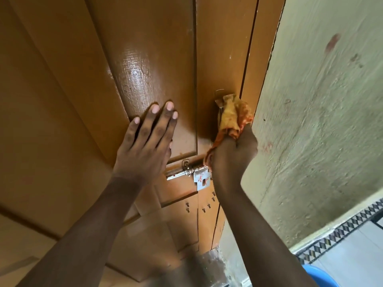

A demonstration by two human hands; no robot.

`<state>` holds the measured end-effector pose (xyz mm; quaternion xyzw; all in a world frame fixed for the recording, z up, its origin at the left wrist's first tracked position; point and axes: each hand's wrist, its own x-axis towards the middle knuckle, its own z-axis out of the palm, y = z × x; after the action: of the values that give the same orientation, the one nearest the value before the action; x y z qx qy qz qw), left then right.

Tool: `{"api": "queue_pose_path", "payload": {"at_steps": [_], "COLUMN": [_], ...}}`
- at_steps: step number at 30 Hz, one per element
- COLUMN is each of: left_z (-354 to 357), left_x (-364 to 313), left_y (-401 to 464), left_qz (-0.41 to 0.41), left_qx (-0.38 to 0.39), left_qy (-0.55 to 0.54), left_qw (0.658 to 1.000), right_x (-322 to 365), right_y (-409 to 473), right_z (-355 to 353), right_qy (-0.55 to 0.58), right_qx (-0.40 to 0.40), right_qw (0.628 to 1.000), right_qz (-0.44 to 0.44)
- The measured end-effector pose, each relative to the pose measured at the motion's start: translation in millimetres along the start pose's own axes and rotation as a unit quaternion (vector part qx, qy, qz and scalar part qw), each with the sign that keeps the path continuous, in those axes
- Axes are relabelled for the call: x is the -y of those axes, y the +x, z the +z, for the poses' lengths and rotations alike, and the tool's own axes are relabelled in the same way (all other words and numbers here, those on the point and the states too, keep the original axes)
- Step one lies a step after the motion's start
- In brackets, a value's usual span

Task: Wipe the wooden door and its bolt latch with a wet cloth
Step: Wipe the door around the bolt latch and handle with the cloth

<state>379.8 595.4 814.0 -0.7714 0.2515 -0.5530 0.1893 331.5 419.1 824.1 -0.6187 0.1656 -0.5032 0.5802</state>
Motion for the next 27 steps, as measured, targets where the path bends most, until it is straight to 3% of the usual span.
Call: {"api": "queue_pose_path", "payload": {"at_steps": [4, 7, 10, 13, 16, 18, 20, 24, 27], "left_z": [1.7, 3.2, 2.7, 1.1, 1.4, 1.7, 1.1, 1.4, 1.6], "left_x": [-0.4, -0.4, 0.5, 0.6, 2.5, 2.8, 2.1, 1.7, 2.3], "left_y": [-0.8, -2.6, -2.5, -2.2, -0.8, -2.0, -2.0, -3.3, -0.8], "left_qz": [-0.003, 0.004, 0.001, -0.004, -0.006, -0.005, -0.001, 0.000, -0.001], "left_qx": [0.006, 0.014, 0.012, 0.012, 0.012, 0.016, 0.019, 0.014, 0.008], "left_qy": [-0.004, -0.001, -0.008, -0.031, -0.024, -0.028, -0.020, -0.016, -0.023], "left_qw": [1.000, 1.000, 1.000, 0.999, 1.000, 0.999, 1.000, 1.000, 1.000], "right_x": [-40.8, -60.2, -41.5, -43.6, -68.5, -73.9, -63.0, -34.9, -44.1], "right_y": [-38.4, -36.6, -11.4, 11.7, 27.9, 38.6, 49.1, 58.3, 54.4], "right_z": [-16.3, -19.7, 0.6, 2.4, -31.9, -57.3, -66.1, -43.8, -43.3], "right_qy": [-0.134, -0.151, -0.174, -0.285, -0.372, -0.399, -0.410, -0.422, -0.416], "right_qx": [0.074, 0.108, 0.117, 0.149, 0.213, 0.250, 0.259, 0.193, 0.215], "right_qw": [0.980, 0.967, 0.937, 0.868, 0.757, 0.684, 0.643, 0.664, 0.670], "right_qz": [-0.129, -0.177, -0.279, -0.379, -0.493, -0.557, -0.593, -0.587, -0.576]}}
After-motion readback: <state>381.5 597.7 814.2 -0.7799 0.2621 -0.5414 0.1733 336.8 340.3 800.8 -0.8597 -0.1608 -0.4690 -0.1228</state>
